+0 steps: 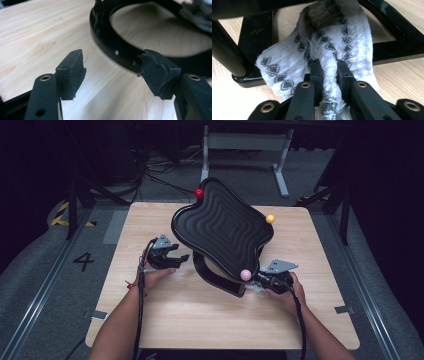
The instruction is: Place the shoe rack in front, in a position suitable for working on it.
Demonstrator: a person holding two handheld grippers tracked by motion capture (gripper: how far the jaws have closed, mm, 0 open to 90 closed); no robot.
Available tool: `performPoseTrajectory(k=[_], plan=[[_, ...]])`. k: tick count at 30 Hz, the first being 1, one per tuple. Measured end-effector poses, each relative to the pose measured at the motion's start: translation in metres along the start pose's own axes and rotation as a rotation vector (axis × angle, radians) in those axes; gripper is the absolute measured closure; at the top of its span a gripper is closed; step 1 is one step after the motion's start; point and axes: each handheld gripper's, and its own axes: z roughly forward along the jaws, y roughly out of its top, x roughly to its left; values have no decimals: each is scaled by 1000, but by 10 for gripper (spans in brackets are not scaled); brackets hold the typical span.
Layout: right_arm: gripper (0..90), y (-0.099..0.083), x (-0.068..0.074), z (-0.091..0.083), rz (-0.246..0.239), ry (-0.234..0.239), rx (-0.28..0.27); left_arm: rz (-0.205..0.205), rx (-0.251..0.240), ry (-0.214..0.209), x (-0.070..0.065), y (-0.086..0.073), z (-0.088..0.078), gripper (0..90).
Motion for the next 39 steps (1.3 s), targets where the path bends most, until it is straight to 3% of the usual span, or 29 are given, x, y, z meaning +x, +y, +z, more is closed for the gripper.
performPoseTrajectory(k=[4, 10, 18, 22, 27, 30, 39], plan=[[773, 0, -1, 0, 8, -4, 0, -30, -25, -7, 1, 13, 9, 344], [766, -1, 0, -1, 13, -12, 1, -52, -65, 20, 5, 25, 18, 351], [753, -1, 0, -2, 14, -15, 0, -63, -62, 45, 8, 37, 34, 405], [753, 0, 1, -1, 15, -14, 0, -63, -61, 38, 6, 39, 43, 484], [753, -1, 2, 0, 13, -13, 1, -75, -44, 72, 6, 40, 54, 479], [753, 0, 3, 0, 11, -15, 0, -110, -67, 82, 10, 41, 57, 481], [754, -1, 3, -1, 13, -17, 2, -122, -39, 97, 14, 54, 72, 521]])
